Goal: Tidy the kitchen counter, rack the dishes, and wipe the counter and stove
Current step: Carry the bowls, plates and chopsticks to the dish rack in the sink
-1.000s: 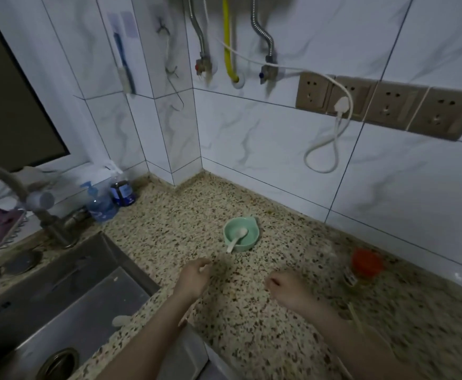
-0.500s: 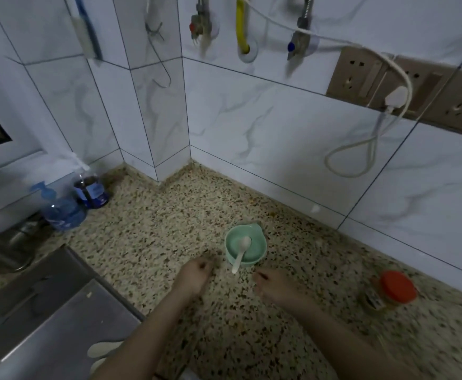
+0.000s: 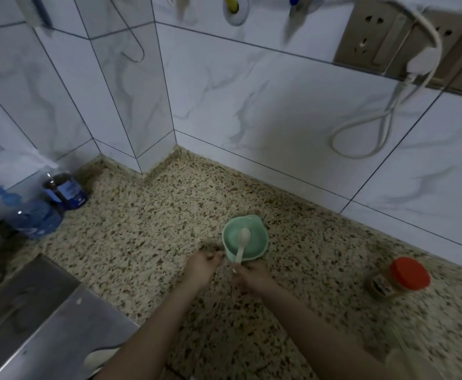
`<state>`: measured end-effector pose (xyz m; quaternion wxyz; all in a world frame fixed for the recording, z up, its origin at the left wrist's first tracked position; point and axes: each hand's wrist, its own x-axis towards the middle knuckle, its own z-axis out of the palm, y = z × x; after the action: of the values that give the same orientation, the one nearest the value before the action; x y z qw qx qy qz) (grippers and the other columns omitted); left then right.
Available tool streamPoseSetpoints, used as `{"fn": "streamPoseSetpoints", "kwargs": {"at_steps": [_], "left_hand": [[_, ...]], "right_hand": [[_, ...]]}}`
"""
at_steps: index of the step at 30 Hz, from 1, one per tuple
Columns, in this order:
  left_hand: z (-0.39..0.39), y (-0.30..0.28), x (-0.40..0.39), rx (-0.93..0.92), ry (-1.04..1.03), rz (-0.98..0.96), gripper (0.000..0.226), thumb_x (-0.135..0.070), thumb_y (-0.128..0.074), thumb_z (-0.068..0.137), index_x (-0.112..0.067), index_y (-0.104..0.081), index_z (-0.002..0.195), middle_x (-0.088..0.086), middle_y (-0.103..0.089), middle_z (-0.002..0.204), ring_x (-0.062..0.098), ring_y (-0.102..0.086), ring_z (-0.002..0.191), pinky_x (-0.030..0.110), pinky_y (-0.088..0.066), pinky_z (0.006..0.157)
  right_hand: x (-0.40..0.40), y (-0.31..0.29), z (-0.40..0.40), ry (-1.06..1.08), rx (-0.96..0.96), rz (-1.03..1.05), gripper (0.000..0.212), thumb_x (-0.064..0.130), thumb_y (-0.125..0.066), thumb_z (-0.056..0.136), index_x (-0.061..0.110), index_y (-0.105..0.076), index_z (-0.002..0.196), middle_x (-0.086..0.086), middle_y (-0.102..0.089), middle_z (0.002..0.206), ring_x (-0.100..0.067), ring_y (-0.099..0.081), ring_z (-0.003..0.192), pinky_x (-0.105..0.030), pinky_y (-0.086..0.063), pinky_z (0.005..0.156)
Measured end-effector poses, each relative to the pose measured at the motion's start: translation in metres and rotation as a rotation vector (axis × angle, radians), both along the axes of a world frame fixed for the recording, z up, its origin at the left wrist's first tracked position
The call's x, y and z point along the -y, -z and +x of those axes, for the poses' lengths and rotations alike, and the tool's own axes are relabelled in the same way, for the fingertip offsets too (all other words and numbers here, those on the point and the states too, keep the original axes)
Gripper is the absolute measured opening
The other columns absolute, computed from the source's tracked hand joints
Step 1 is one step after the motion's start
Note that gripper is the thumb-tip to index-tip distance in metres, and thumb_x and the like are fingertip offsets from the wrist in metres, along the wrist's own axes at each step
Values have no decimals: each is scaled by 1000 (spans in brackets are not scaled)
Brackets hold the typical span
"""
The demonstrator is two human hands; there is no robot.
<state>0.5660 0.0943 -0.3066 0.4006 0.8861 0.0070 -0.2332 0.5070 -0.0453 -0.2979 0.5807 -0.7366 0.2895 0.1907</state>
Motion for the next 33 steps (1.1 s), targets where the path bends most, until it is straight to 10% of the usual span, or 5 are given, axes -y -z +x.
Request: {"fn": "streamPoseSetpoints", "kwargs": {"at_steps": [7, 13, 17, 26, 33], "left_hand": [[5, 0, 19, -50, 25, 76, 47, -51, -46, 94, -16, -54, 63, 3, -51, 58, 14, -46, 51, 24, -33, 52], [7, -5, 47, -133, 14, -130, 47, -47, -51, 92, -12, -52, 124, 11, -62, 118, 31, -63, 102, 40, -54, 85], [12, -4, 62, -170, -151, -229, 38, -29, -49, 97, -6, -53, 126, 17, -59, 123, 30, -59, 104, 25, -50, 67], [-7, -4, 77, -187, -409, -393, 30, -5, -36, 100, 11, -49, 122, 22, -56, 112, 16, -53, 75, 13, -46, 54], [-40, -37, 51, -141, -503, -437, 21, -8, -46, 94, 1, -56, 110, 26, -62, 109, 43, -62, 99, 58, -53, 80]], "right_hand": [[29, -10, -4, 123, -18, -204, 29, 35, -60, 89, 14, -60, 67, -3, -59, 68, -17, -55, 64, -27, -42, 61], [59, -29, 1, 417, 180, -208, 24, 24, -54, 94, 7, -61, 78, -11, -55, 74, -23, -51, 68, -33, -42, 63], [64, -36, 3, 443, 258, -170, 20, 30, -55, 94, 20, -62, 78, -5, -61, 77, -20, -56, 71, -35, -50, 63], [77, -45, -20, 823, 356, 520, 17, 15, -51, 96, 2, -62, 94, -16, -70, 91, -26, -69, 84, -33, -58, 71], [81, -73, -42, 831, 380, 881, 20, 15, -52, 96, -2, -61, 104, -16, -67, 101, -22, -66, 93, -26, -60, 69]]}}
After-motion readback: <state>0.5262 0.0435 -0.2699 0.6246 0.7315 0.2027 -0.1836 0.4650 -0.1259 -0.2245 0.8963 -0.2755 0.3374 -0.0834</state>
